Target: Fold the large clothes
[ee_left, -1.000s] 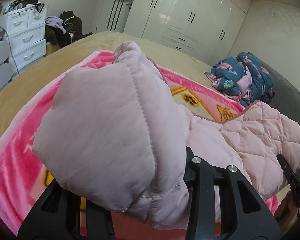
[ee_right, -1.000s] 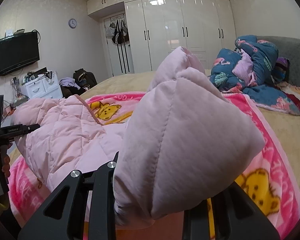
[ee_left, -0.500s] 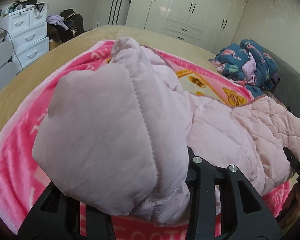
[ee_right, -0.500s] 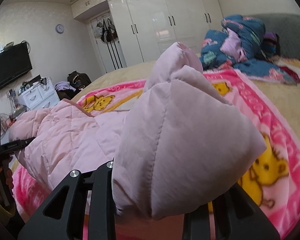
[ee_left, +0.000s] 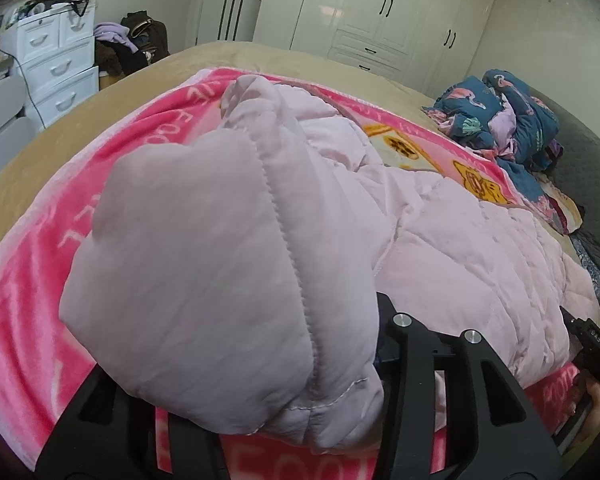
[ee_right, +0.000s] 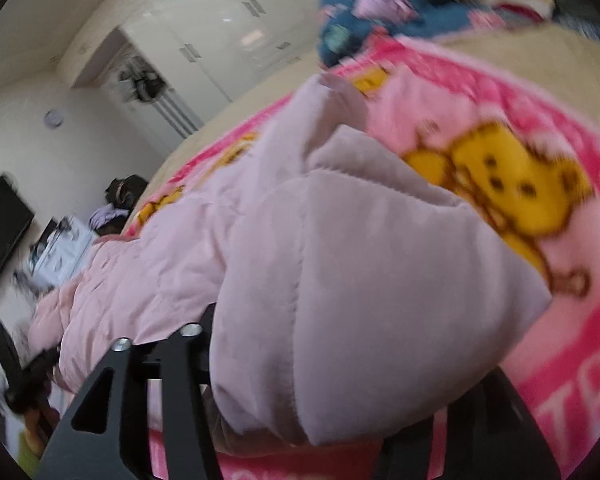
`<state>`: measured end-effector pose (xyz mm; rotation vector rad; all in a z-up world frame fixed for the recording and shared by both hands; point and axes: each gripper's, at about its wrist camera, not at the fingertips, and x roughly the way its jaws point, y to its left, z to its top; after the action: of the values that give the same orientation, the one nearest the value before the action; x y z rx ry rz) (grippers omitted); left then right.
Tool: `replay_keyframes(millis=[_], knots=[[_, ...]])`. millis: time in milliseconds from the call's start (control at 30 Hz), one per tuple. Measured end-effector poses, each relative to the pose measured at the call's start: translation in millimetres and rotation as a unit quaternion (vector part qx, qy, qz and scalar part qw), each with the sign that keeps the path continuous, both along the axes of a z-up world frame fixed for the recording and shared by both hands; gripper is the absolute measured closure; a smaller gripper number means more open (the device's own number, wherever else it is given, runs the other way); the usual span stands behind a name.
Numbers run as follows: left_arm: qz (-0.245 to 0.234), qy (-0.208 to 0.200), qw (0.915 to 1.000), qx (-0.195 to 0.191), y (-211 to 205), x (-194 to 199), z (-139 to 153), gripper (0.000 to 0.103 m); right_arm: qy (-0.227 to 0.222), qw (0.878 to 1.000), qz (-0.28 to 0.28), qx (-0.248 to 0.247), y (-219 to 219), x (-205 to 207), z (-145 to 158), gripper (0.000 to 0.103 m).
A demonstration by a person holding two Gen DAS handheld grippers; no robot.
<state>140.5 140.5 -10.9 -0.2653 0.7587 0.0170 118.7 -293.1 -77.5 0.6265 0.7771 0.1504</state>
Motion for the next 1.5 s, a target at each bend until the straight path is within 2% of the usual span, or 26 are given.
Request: replay_keyframes(millis=[67,133,367,533,733,867,933,1100,1267,1500], knots=[[0.002,0.003,1.0000,-0.003,1.3,-0.3,-1.5,0.064,0.025,0.999,-0.019,0.016,-5.4,-0.4,-9.3,0.022],[0.002,0.003,1.0000,-0.004,1.5,-0.2,-1.7,0.064,0.039,0.998,-0.041,0.010,-9.3,-3.0,-11.1,0.010],[0.004,0.006,0.9999,-0.011,2.7,-2.5,-3.7,0.062,0.049,0.997,-0.053,-0.008,-10.8,-16.2,-1.1,0.009],[0.009,0.014,0.9997,-0.017,5.7,-6.3,-5.3,0.054,0.044,0.997,-0.062,-0.020,-13.9,-31.2,6.8,0.006],[0.013,0.023,0.9995,-0.019,11.6,-16.1,-5.6,0.041,0.037,0.996,-0.067,-0.039,-17.1,-42.2,19.9,0.004],[0.020,0.026,0.9994,-0.010,15.1,-26.7,-2.0,0.025,0.032,0.995,-0.069,-0.060,-17.3,-50.7,27.6,0.004],[0.020,0.025,0.9994,-0.008,16.1,-31.7,-0.4,0.022,0.026,0.995,-0.065,-0.074,-15.2,-55.4,32.5,0.004],[0.025,0.014,0.9994,0.018,18.6,-52.5,5.7,0.010,-0.006,0.991,-0.049,-0.125,-5.9,-73.7,48.6,0.004],[0.030,-0.008,0.9974,0.066,15.2,-78.5,16.9,0.009,-0.041,0.985,-0.033,-0.163,6.4,-95.5,60.6,0.004],[0.023,-0.041,0.9963,0.072,9.9,-107.4,39.3,0.009,-0.103,0.976,0.003,-0.192,30.4,-123.8,86.5,0.004]])
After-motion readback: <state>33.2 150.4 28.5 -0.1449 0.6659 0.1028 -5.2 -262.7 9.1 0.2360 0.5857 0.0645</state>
